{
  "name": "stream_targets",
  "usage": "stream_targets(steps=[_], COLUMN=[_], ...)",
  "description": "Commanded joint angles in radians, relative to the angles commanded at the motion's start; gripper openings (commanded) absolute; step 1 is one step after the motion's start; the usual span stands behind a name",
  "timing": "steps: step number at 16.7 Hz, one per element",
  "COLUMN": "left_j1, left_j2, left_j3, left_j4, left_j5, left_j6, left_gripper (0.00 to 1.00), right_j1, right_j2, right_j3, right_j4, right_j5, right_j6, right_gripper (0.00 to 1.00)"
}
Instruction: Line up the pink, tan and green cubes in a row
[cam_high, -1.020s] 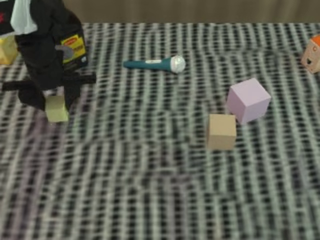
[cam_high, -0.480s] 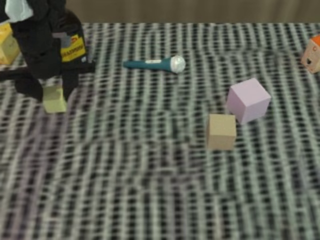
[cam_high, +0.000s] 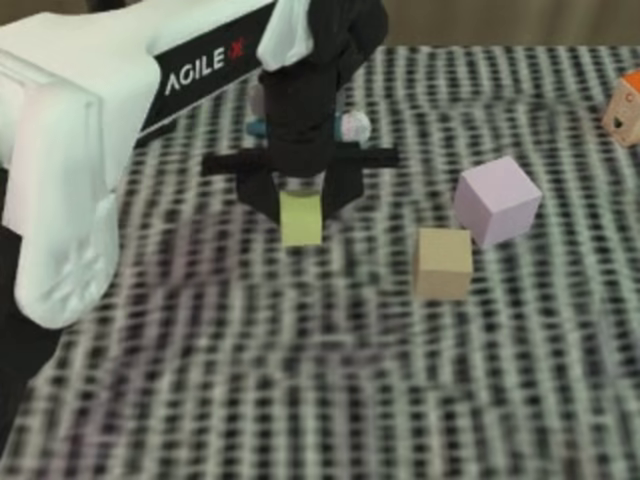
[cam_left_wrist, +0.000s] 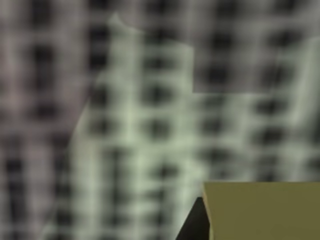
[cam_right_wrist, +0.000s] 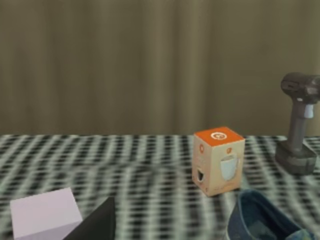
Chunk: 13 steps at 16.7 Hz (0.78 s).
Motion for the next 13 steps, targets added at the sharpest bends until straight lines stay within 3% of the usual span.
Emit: stream_targets(steps=[3, 6, 13], left_j1=[-0.197, -0.309, -0.329], left_j2=[0.067, 0.103, 0.104], left_j3=[0.141, 0.233, 0.232], left_j4=[-0.074, -0.117, -0.106], left_j5=[-0.002, -0.005, -0.006], left_j6=[-0.161, -0.267, -0.284], left_gripper=[0.0, 0.0, 0.0], right_j1=[0.0, 0.0, 0.0], right_j2=[0.0, 0.0, 0.0], right_j3=[0.0, 0.0, 0.0], right_j4=[0.0, 0.0, 0.0], right_j5=[0.0, 0.0, 0.0], right_j6=[0.0, 0.0, 0.0], right_gripper=[1.0, 1.0, 1.0])
